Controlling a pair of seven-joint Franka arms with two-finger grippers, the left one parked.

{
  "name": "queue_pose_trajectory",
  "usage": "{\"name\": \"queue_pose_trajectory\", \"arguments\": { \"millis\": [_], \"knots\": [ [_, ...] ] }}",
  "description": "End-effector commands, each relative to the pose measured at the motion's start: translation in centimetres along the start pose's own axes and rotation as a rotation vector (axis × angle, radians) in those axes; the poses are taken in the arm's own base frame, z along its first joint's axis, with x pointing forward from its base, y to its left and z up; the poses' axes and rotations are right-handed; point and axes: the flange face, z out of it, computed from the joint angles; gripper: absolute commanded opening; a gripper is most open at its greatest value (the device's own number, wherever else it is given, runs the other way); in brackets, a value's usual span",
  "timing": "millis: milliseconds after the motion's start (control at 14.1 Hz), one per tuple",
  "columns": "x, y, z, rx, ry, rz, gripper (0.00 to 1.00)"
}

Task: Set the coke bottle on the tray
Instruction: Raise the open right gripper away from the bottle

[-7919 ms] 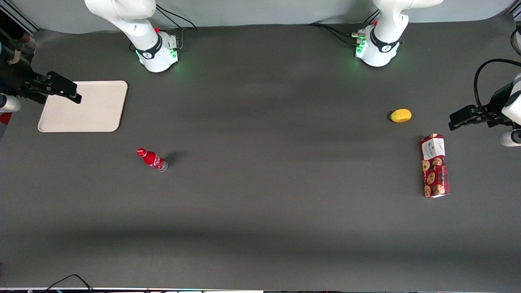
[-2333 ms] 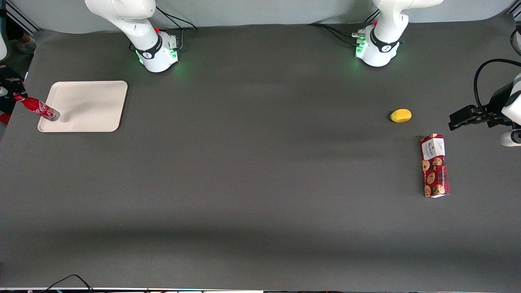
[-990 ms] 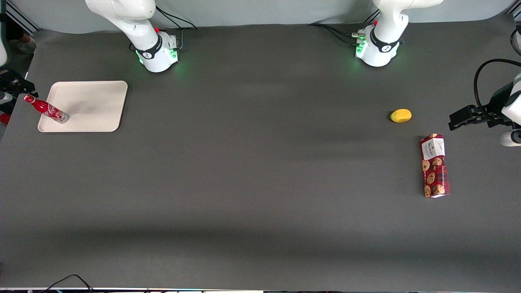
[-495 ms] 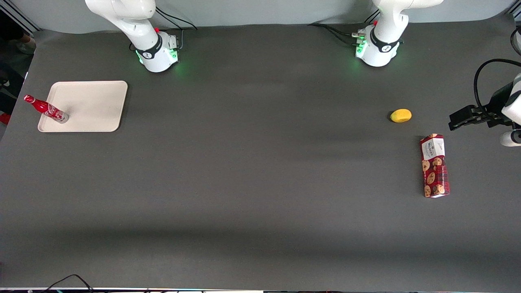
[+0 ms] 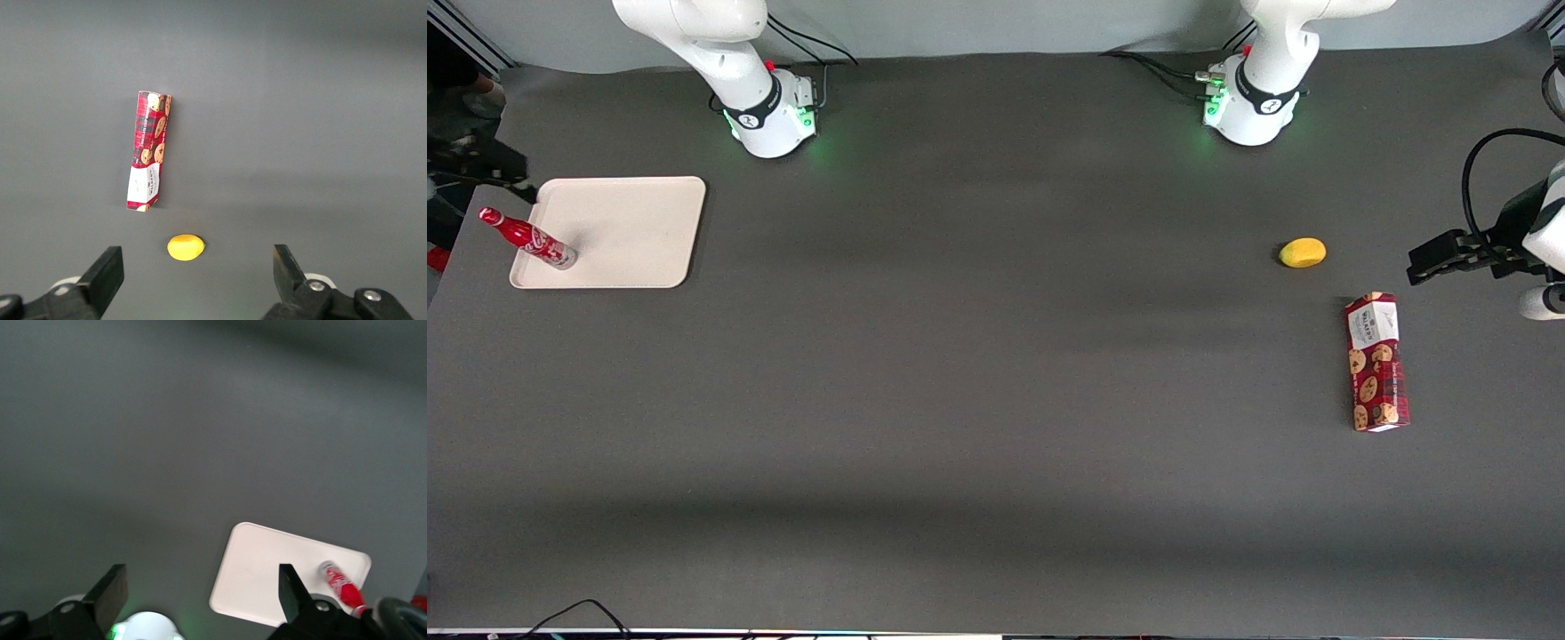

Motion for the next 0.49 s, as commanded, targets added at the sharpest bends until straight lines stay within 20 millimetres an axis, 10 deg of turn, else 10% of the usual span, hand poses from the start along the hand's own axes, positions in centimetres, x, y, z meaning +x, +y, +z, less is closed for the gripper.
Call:
{"name": "queue_pose_trajectory", "arguments": {
  "millis": [0, 424],
  "knots": [
    [1.4, -4.1, -0.4, 0.008, -0.005, 0.097, 1.00],
    [2.7, -5.7, -0.9, 0.019, 0.010, 0.147, 1.00]
  ]
}}
